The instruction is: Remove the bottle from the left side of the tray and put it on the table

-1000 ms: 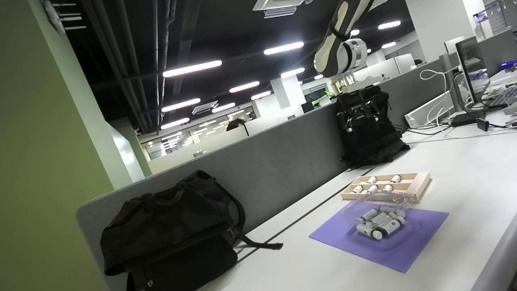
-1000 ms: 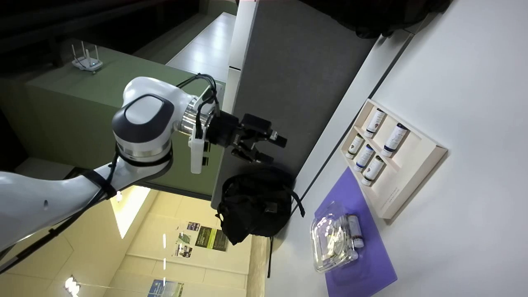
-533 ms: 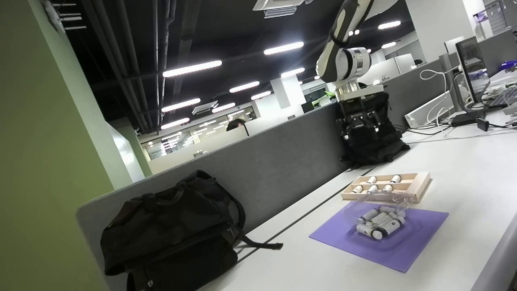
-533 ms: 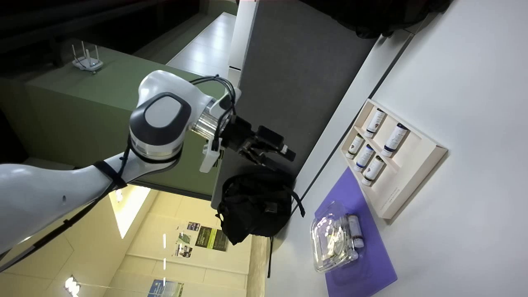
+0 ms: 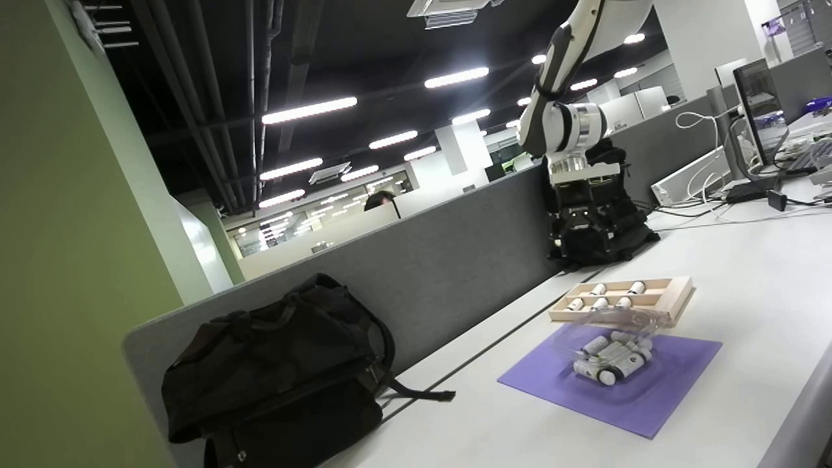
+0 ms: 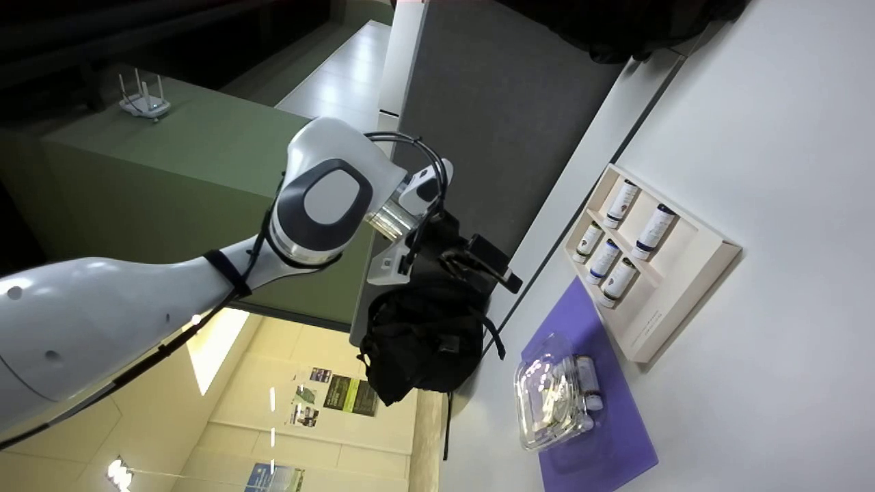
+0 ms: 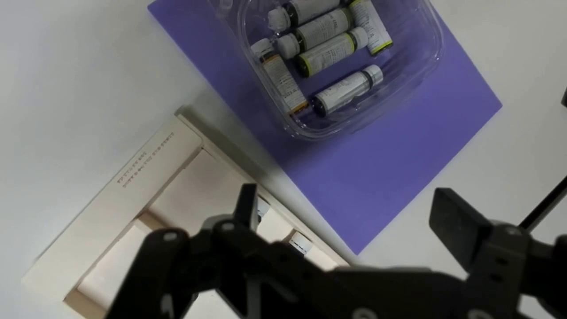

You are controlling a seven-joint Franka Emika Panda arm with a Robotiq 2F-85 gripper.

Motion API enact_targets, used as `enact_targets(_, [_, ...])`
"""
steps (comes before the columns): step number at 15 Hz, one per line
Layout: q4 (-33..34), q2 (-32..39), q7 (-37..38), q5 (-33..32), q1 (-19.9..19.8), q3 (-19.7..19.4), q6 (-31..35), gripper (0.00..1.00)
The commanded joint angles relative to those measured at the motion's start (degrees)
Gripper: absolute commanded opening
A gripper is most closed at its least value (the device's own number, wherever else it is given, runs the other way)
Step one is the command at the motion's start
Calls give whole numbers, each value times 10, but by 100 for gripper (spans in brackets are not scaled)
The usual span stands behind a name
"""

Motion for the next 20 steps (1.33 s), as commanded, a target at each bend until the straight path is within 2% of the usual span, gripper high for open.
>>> enact_targets(1, [2, 0, 3, -3, -6, 6, 0, 100])
enact_targets(3, [18, 27, 59, 39, -13, 4, 13, 100])
enact_targets(6, [27, 63, 101, 67, -17, 0, 46, 100])
enact_targets(11, [22, 110, 150, 132, -21, -6, 151, 100])
enact_targets(15, [15, 133, 232, 126, -6, -30, 207, 100])
enact_targets(20, [21, 156, 291, 112, -5, -46, 212, 100])
